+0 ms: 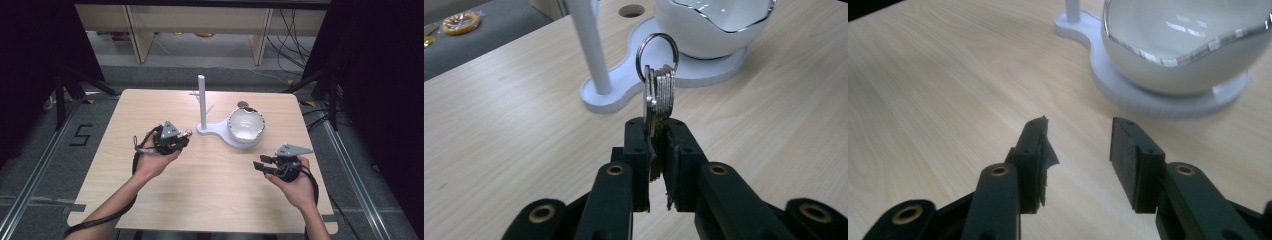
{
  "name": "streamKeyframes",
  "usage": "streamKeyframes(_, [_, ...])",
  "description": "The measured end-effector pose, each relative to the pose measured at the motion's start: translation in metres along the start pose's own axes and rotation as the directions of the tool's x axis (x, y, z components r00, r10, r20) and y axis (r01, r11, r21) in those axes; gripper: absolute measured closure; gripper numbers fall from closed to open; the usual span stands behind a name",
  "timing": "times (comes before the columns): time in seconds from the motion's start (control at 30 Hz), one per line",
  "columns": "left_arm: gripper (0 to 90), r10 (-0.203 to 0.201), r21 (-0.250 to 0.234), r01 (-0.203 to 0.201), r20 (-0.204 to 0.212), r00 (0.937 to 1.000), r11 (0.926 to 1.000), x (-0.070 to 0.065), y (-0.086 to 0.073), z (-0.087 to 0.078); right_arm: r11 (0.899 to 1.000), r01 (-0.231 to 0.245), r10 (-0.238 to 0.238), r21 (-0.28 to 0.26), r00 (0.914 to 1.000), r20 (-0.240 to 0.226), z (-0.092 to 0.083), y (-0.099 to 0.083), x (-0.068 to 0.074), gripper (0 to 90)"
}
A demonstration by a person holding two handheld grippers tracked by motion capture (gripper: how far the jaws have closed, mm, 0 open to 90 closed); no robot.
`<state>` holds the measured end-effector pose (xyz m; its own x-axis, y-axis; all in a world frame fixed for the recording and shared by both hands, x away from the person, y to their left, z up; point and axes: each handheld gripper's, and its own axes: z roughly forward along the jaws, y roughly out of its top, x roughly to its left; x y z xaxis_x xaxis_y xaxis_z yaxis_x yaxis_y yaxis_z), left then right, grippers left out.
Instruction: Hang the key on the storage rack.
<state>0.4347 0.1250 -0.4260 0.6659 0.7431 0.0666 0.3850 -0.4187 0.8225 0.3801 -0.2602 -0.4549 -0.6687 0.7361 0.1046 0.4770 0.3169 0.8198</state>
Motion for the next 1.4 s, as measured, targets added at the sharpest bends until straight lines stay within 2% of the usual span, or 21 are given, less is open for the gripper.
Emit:
streamKeyframes(0.13, [81.0,-0.003,0.009,0.003,-0.018,0.9998,1.0000,0.016,0.012,-0.003,0.998,-0.065,0.065,-0.003,0.9970,0.043,-0.001,-0.037,0.002,57.2])
streamKeyframes(0.27, [81.0,-0.017,-0.003,0.017,-0.030,0.9994,0.9998,0.023,0.019,-0.001,0.997,-0.064,0.067,-0.048,0.9957,0.065,-0.002,-0.051,0.000,56.7])
streamKeyframes(0.3, [81.0,-0.016,0.001,0.016,-0.038,0.9991,0.9999,0.025,0.021,0.000,0.994,-0.094,0.097,-0.054,0.9930,0.067,-0.003,-0.054,0.002,56.5])
streamKeyframes(0.4, [80.9,-0.015,0.014,0.016,-0.044,0.9989,0.9998,0.031,0.028,0.003,0.992,-0.077,0.085,-0.102,0.9934,0.076,-0.005,-0.059,-0.001,55.4])
streamKeyframes(0.43, [80.9,-0.027,0.002,0.027,-0.048,0.9985,0.9996,0.032,0.030,0.005,0.986,-0.143,0.150,-0.089,0.9860,0.073,-0.006,-0.060,0.004,54.3])
streamKeyframes(0.47, [80.9,-0.031,-0.003,0.031,-0.047,0.9984,0.9995,0.032,0.032,0.006,0.991,-0.084,0.094,-0.106,0.9918,0.087,-0.006,-0.062,0.000,53.8])
streamKeyframes(0.53, [80.9,-0.026,-0.002,0.026,-0.053,0.9983,0.9997,0.034,0.036,0.007,0.984,-0.125,0.138,-0.124,0.9855,0.099,-0.006,-0.065,0.003,53.7])
streamKeyframes(0.6, [80.9,-0.030,-0.012,0.029,-0.054,0.9981,0.9995,0.036,0.039,0.008,0.979,-0.134,0.148,-0.157,0.9853,0.085,-0.006,-0.067,0.003,53.5])
streamKeyframes(0.7, [80.9,-0.034,-0.020,0.033,-0.058,0.9977,0.9993,0.038,0.043,0.009,0.983,-0.085,0.103,-0.162,0.9886,0.109,-0.008,-0.068,0.000,52.8])
streamKeyframes(0.73, [80.9,-0.032,-0.011,0.031,-0.063,0.9975,0.9994,0.039,0.044,0.008,0.975,-0.133,0.152,-0.176,0.9833,0.100,-0.007,-0.069,0.002,52.7])
streamKeyframes(0.77, [80.9,-0.044,-0.026,0.042,-0.063,0.9970,0.9988,0.039,0.046,0.010,0.977,-0.113,0.134,-0.179,0.9850,0.109,-0.007,-0.070,0.001,52.6])
streamKeyframes(0.8, [80.9,-0.031,-0.021,0.030,-0.066,0.9973,0.9993,0.041,0.048,0.009,0.973,-0.143,0.164,-0.182,0.9808,0.105,-0.007,-0.071,0.001,52.4])
streamKeyframes(0.83, [80.9,-0.032,-0.021,0.031,-0.070,0.9970,0.9993,0.042,0.049,0.010,0.973,-0.143,0.164,-0.182,0.9808,0.105,-0.007,-0.071,0.001,52.4])
streamKeyframes(0.87, [80.9,-0.027,-0.013,0.026,-0.070,0.9971,0.9996,0.043,0.051,0.009,0.976,-0.100,0.124,-0.193,0.9852,0.118,-0.006,-0.072,-0.002,51.9])
streamKeyframes(0.97, [80.9,-0.022,-0.015,0.021,-0.066,0.9976,0.9997,0.045,0.057,0.009,0.977,-0.121,0.142,-0.175,0.9837,0.110,-0.006,-0.073,-0.002,51.5])
streamKeyframes(1.0, [80.9,-0.018,-0.014,0.017,-0.067,0.9976,0.9998,0.046,0.060,0.010,0.972,-0.168,0.186,-0.162,0.9770,0.103,-0.007,-0.073,0.002,51.5])
streamKeyframes(1.03, [80.9,-0.017,-0.013,0.016,-0.071,0.9973,0.9998,0.046,0.062,0.010,0.972,-0.141,0.161,-0.187,0.9821,0.098,-0.004,-0.074,-0.001,51.3])
streamKeyframes(1.07, [80.9,-0.016,-0.010,0.015,-0.073,0.9972,0.9998,0.046,0.064,0.010,0.976,-0.144,0.162,-0.163,0.9815,0.102,-0.005,-0.074,0.000,51.1])
streamKeyframes(1.27, [80.8,-0.015,-0.016,0.014,-0.074,0.9972,0.9998,0.047,0.075,0.013,0.977,-0.138,0.157,-0.164,0.9817,0.108,-0.004,-0.074,-0.001,50.8])
streamKeyframes(1.33, [80.9,-0.005,0.003,0.005,-0.076,0.9971,1.0000,0.049,0.078,0.013,0.975,-0.148,0.165,-0.165,0.9815,0.097,-0.004,-0.074,-0.001,50.7])
streamKeyframes(1.4, [80.8,-0.005,-0.001,0.005,-0.076,0.9971,1.0000,0.049,0.080,0.015,0.978,-0.121,0.139,-0.169,0.9853,0.099,-0.004,-0.074,-0.003,50.6])
